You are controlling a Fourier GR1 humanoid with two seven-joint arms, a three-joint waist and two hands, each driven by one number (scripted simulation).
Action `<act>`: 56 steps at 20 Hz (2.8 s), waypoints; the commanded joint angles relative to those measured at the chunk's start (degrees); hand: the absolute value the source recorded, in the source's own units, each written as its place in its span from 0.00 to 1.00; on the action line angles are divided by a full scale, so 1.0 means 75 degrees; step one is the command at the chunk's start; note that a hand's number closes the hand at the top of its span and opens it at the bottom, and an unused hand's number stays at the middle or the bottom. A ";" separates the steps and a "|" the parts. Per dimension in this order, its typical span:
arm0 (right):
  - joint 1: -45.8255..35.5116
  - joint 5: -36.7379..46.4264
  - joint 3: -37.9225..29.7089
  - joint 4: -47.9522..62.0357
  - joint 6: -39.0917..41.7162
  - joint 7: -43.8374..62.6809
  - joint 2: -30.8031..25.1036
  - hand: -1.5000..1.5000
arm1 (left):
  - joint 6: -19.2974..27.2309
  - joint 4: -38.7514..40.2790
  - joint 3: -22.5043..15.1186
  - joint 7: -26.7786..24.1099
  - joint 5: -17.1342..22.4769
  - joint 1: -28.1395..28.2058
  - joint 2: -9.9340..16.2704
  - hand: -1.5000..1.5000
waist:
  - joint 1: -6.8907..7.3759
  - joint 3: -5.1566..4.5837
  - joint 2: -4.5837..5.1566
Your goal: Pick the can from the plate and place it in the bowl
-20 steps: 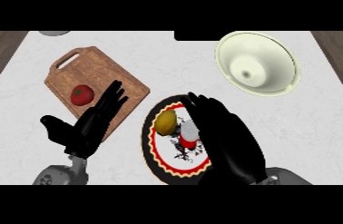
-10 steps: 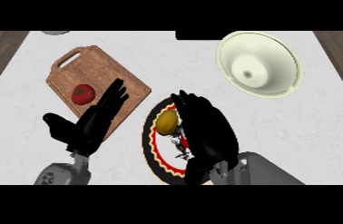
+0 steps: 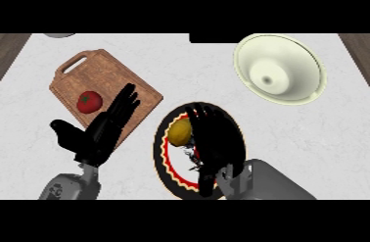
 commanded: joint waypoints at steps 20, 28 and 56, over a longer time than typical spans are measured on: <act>0.1463 0.2147 -0.0186 0.0305 0.0530 -0.0139 0.0728 0.00 | -0.0084 -0.0424 0.0165 0.0338 -0.0425 0.0118 -0.0443 0.50 | -0.0016 0.0007 -0.0004; 0.0721 0.2436 -0.0894 0.1804 0.0188 -0.0811 0.1206 0.00 | -0.0513 -0.0122 0.0518 0.0186 -0.0471 0.0203 -0.0431 0.50 | 0.0037 0.0006 0.0014; -0.0580 0.3383 -0.2792 0.4472 -0.2038 0.1302 0.1213 1.00 | -0.1031 -0.0004 0.0602 0.0150 -0.0811 -0.0028 -0.0851 0.50 | 0.0501 -0.0003 0.0174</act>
